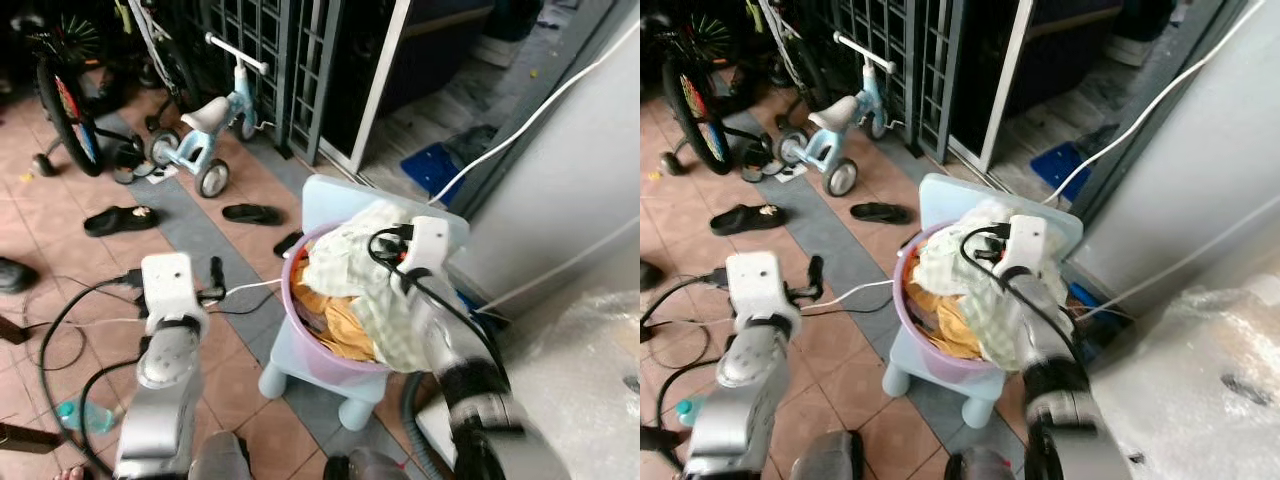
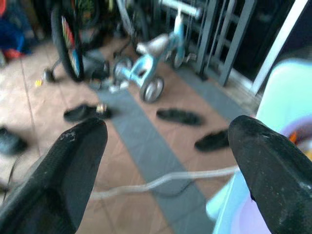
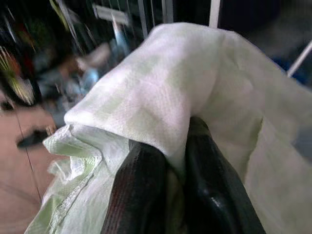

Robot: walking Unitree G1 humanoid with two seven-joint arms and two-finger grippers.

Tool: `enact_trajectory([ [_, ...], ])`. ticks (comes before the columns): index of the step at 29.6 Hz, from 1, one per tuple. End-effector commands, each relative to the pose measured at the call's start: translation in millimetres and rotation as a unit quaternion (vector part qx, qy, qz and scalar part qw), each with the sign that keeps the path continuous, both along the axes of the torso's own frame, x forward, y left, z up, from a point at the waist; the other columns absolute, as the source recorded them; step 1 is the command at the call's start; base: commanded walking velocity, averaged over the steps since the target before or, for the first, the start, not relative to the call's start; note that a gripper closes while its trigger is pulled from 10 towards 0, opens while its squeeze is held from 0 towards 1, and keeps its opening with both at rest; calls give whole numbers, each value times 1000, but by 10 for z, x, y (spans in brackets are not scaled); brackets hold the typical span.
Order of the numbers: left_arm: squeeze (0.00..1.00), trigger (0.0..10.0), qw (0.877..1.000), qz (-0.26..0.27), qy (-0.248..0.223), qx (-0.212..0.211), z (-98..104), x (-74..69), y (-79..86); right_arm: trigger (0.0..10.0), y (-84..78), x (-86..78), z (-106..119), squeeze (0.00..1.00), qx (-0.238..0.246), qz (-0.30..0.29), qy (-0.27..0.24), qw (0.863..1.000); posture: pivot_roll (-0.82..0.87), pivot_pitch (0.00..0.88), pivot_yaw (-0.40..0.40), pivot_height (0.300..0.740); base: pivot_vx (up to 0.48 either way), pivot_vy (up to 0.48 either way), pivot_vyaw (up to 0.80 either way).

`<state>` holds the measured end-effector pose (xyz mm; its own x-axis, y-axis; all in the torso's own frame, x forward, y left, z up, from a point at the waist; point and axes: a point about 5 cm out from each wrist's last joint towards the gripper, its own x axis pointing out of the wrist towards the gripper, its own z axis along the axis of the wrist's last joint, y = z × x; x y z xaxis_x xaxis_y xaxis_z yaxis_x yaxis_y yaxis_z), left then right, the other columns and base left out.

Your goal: Clothes washing

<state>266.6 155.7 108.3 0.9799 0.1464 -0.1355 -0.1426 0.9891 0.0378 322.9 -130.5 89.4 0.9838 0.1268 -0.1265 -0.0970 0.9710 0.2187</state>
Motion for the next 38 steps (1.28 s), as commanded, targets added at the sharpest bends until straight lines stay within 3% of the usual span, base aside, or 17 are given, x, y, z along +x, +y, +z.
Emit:
enact_trajectory([
  [1,0,10000,1000,-12,-10,-1,15,46,-40,0,-45,-7,281,0,-3,-7,-73,997,-46,0,-49,740,0,0,0],
  [2,0,10000,1000,-19,-22,3,64,109,-62,0,-52,-106,400,0,-24,-3,-108,994,-53,0,-42,740,0,0,0],
  [4,0,10000,999,-23,-28,3,85,156,-73,0,-30,-192,469,0,-39,12,-130,991,-66,0,-27,740,0,0,0],
  [9,0,10000,998,-44,-35,9,103,264,-119,0,-67,-338,582,0,-42,16,-150,988,-87,0,3,740,0,0,0],
  [10,0,10000,998,-47,-36,11,102,272,-126,1098,-95,-352,603,0,-49,11,-151,987,-87,0,5,740,0,0,0],
  [11,0,10000,998,-51,-37,12,102,274,-131,10000,-126,-355,612,0,-51,4,-149,987,-89,0,12,740,0,0,0],
  [16,0,10000,998,-55,-36,12,64,245,-139,10000,-190,-384,529,0,-63,-13,-123,990,-85,0,21,740,0,0,-688],
  [19,0,10000,998,-52,-40,15,66,245,-152,10000,-68,-395,380,0,-92,24,-86,992,-81,0,19,740,0,0,-800],
  [20,0,10000,998,-52,-39,15,62,250,-158,10000,0,-401,254,0,-108,45,-46,992,-80,0,18,740,0,0,-744],
  [24,0,10000,998,-55,-37,11,56,254,-170,10000,170,-398,57,0,-87,84,20,992,-78,0,13,740,0,0,-186],
  [36,0,10000,998,-52,-33,11,25,238,-169,10000,352,-335,-66,0,-100,129,48,985,-77,0,4,740,0,0,0],
  [37,0,10000,998,-52,-32,10,23,235,-177,10000,380,-305,-82,1000,-99,135,52,984,-76,0,2,740,0,0,0],
  [38,0,10000,998,-52,-32,10,23,234,-182,10000,391,-290,-85,1000,-101,136,54,984,-75,0,0,740,0,0,0],
])
